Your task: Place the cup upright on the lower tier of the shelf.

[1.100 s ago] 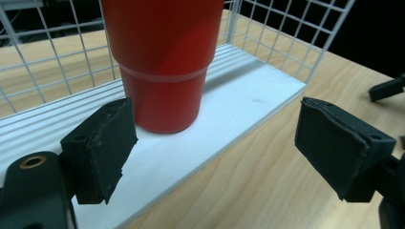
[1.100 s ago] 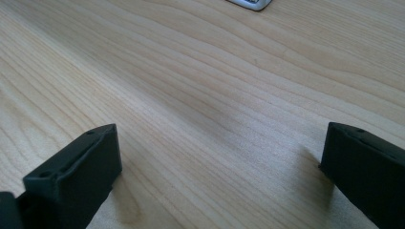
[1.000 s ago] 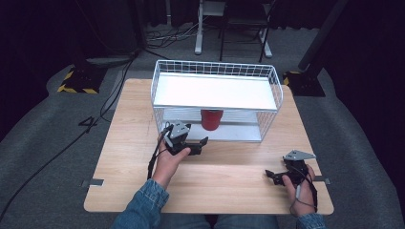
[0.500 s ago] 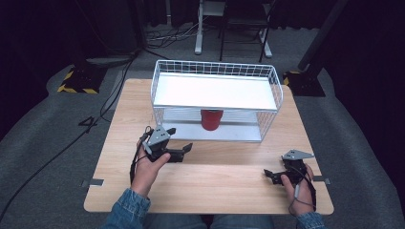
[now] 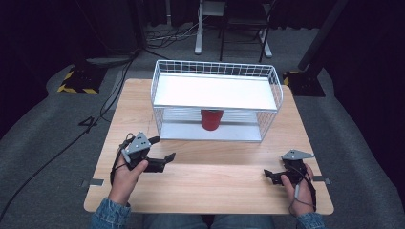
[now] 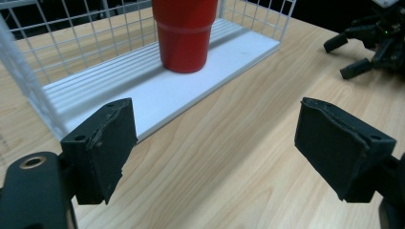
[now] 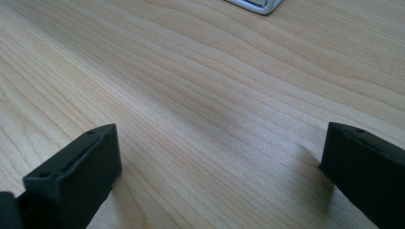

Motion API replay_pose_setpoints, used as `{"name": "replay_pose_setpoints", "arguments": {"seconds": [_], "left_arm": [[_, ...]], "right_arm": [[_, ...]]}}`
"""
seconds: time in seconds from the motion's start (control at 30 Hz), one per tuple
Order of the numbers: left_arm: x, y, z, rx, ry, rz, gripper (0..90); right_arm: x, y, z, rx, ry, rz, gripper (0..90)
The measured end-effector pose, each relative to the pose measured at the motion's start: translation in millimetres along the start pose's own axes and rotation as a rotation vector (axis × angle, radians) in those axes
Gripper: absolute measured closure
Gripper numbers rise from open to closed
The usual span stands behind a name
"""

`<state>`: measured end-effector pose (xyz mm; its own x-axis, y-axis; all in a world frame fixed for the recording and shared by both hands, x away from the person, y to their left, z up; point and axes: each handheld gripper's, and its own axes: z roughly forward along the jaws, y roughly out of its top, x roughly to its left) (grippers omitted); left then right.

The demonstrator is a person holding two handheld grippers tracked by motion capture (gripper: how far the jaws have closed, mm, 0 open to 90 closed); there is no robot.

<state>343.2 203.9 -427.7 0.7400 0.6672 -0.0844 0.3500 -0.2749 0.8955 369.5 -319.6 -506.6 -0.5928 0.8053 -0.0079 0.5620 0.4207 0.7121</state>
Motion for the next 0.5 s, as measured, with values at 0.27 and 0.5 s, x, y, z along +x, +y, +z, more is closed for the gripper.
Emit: {"name": "replay_pose_setpoints", "arguments": {"seconds": [0.27,0.5], "left_arm": [[7.2,-14.5,-25.8,0.022,-0.044,0.017,14.7],[15.7,-34.2,-35.9,0.089,-0.016,-0.024,14.7]], "right_arm": [[0.0,0.0,0.0,0.0,0.0,0.0,0.2],[0.0,0.0,0.0,0.0,0.0,0.0,0.3]]}}
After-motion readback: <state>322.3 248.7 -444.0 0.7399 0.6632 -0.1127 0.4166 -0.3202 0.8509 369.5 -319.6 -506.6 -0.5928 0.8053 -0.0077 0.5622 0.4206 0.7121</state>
